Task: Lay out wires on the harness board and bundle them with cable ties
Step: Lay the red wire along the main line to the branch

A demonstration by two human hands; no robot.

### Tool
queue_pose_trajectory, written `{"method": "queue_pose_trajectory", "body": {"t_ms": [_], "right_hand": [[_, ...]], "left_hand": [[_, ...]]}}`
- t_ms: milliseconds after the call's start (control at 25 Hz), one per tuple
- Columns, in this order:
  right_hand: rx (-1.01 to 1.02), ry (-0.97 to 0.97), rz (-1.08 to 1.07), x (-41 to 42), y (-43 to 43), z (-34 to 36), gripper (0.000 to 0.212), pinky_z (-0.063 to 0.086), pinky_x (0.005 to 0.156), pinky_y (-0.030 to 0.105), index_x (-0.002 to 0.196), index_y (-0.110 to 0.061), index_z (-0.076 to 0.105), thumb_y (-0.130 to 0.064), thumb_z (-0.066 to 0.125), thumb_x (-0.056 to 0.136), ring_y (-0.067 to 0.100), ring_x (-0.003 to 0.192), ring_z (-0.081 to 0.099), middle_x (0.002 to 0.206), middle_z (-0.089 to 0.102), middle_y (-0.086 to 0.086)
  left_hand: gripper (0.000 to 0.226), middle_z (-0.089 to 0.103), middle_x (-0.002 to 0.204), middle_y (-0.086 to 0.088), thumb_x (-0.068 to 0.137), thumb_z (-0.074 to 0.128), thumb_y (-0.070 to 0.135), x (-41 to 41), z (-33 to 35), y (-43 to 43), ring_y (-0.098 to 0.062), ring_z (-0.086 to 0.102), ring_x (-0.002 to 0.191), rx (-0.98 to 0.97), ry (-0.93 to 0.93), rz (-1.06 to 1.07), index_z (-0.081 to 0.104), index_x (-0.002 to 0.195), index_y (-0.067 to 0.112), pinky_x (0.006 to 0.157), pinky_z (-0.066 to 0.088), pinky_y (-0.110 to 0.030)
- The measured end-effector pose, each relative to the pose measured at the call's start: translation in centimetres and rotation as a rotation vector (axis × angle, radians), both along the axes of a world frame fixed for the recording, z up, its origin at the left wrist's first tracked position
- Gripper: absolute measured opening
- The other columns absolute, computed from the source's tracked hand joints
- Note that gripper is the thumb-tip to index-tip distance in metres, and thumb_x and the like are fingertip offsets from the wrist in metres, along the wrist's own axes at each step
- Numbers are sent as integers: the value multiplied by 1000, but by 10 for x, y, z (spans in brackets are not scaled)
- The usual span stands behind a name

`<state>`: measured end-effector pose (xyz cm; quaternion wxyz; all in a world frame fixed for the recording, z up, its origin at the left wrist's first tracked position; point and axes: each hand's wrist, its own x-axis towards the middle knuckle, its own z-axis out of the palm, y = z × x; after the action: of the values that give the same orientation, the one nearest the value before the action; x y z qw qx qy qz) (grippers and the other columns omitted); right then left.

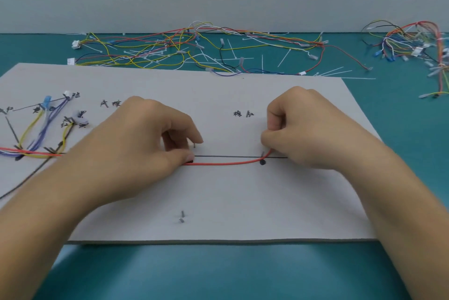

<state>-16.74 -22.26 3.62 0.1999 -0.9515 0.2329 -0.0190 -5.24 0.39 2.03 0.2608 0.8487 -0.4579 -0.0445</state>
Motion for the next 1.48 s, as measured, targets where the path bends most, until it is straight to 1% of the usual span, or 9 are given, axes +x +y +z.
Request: {"method": "queue_pose_trajectory", "body": {"t_ms": [280,440,560,760,840,960,1040,1240,1480], "right_hand": [[-77,180,-45,-22,-44,18,18,45,53,28,62,-26,69,-22,73,78,17,62,61,54,64,-5],[-63,-138,-10,-19,-29,17,19,39,53,22,65,-25,69,-31,69,83,3,62,60,64,66,-17],[11,-267,242,-11,5,5,7,38,62,11,75,-27,72,-27,72,82,0,71,58,71,62,-12],[18,-179,386,-10,30,-20,10,51,71,31,80,-27,68,-32,70,88,2,76,55,78,57,-14],[40,-189,362,-10,26,-19,10,52,68,34,77,-27,68,-29,72,86,2,73,56,73,58,-15],[42,-193,363,-10,26,-16,11,53,66,37,75,-26,67,-27,71,85,3,72,56,71,58,-15],[30,-188,379,-10,29,-14,13,52,66,38,73,-24,63,-25,69,84,5,73,55,71,57,-13],[-69,-94,408,-7,34,-9,18,39,56,30,69,-23,50,-22,60,83,3,73,51,67,54,-11],[-48,-61,414,-8,32,-6,17,45,60,32,70,-23,51,-21,60,85,2,74,49,68,54,-11]], "left_hand": [[19,71,91,23,89,71,21,-21,-1,-9,-2,66,89,-36,48,-198,76,102,33,77,45,-11],[14,68,90,19,87,76,23,-5,7,0,-2,62,90,-55,28,-86,77,96,33,73,40,-6],[7,65,91,20,82,72,36,7,9,7,-2,60,89,-13,13,-2,74,89,39,64,38,-12],[24,61,98,29,71,77,48,22,15,21,1,59,88,195,62,36,66,92,51,66,45,-25],[29,63,92,30,69,83,43,25,18,23,3,61,81,221,71,67,65,91,50,63,49,-27],[18,67,73,26,70,82,35,23,18,20,5,60,62,233,83,66,71,81,44,49,43,-13],[16,68,67,23,72,83,33,22,20,20,6,59,56,236,100,80,74,76,45,52,43,-8],[37,69,66,28,74,87,23,24,20,21,8,62,58,292,75,88,71,77,56,49,39,-9],[47,68,67,29,73,86,9,19,11,15,13,59,65,267,-5,101,69,79,52,48,35,-14]]}}
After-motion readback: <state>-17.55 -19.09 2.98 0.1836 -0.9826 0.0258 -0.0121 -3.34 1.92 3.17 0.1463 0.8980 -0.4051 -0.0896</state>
